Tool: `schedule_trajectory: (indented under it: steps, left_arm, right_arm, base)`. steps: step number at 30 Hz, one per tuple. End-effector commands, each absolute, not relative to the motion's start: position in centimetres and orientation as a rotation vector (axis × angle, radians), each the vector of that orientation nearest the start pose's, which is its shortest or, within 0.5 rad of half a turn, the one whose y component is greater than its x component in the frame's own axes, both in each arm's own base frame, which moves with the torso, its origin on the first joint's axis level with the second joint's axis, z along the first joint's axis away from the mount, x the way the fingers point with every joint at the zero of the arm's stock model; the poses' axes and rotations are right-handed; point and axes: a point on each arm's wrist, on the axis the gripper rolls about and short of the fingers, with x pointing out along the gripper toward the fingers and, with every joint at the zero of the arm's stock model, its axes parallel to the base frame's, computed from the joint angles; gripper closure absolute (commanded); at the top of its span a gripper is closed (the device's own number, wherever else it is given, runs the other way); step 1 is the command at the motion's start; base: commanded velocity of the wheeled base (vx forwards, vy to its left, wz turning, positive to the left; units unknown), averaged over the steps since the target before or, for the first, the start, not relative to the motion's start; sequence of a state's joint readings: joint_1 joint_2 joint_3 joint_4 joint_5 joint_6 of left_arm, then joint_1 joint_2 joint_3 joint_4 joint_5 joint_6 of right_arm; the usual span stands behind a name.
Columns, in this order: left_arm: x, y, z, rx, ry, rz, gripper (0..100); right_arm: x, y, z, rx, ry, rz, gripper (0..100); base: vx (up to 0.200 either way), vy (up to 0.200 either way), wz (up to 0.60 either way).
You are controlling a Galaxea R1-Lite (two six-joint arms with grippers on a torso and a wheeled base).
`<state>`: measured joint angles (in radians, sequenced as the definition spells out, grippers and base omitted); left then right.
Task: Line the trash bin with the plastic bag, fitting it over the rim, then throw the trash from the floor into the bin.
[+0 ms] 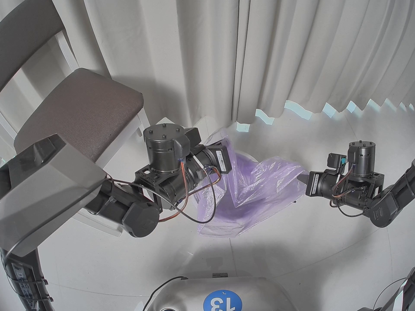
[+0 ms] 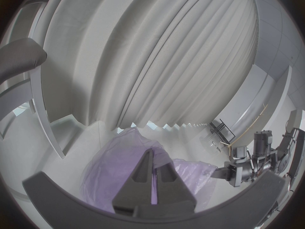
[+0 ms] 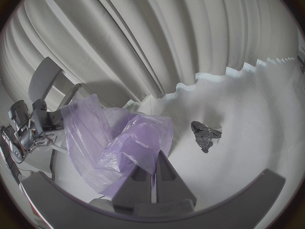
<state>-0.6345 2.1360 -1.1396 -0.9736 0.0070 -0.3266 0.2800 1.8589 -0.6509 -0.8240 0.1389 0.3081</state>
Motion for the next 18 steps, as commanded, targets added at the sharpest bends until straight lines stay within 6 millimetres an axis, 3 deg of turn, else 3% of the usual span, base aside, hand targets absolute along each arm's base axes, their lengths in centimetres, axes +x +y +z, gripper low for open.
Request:
schedule_trajectory:
  steps: [1, 11, 18]
  left_arm:
    - [36.1, -24.9, 13.1, -0.334, 0.151, -0.591, 100]
    - [39.2, -24.6, 12.4, -0.392, 0.181, -0.572, 100]
    - [40.2, -25.4, 11.7, -0.406, 0.206, -0.595, 100]
  right_arm:
    - [30.0, 8.6, 11.4, 0.276, 0.438, 0.341, 100]
    - [30.0, 8.4, 11.6, 0.276, 0.432, 0.338, 100]
    - [29.9, 8.2, 12.0, 0.278, 0.42, 0.336, 100]
  base:
    - [0.0, 0.0, 0.0]
    - [0.0, 0.0, 0.0]
    - [0.0, 0.0, 0.0]
